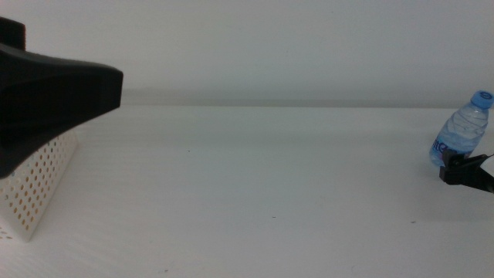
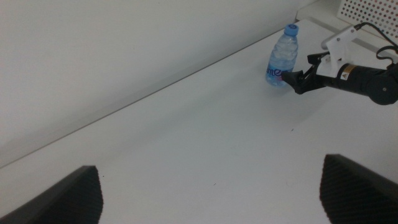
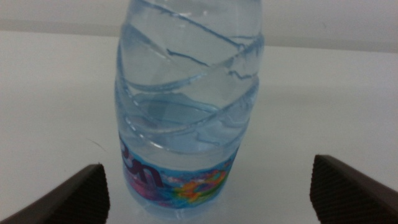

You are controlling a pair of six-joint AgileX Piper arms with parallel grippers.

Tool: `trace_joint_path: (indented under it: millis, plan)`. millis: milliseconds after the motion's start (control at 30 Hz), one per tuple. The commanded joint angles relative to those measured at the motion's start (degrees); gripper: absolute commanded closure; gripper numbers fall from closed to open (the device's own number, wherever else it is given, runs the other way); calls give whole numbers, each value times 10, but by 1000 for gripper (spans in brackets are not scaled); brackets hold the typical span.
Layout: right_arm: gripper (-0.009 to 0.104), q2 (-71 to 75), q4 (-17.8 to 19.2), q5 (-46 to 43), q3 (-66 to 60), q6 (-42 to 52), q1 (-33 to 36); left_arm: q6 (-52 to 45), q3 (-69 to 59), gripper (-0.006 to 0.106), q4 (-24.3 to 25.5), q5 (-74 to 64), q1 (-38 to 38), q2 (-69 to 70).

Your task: Use arms to grab the bottles and put them into the dustbin to the left of the table.

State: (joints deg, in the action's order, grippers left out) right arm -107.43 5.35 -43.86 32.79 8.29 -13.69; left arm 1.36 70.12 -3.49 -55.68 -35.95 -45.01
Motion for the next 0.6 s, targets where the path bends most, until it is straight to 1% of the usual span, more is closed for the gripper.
trace_joint_path:
  millis: [0,267,567]
  plan:
    - [10,-4,1,-4,9,10,2,5,0,7,0,10,-3,3]
    - [10,-8,-2,-2,35,21,2,5,0,7,0,10,-3,3]
    - [10,-47,2,-1,79,23,6,5,0,7,0,10,-3,3]
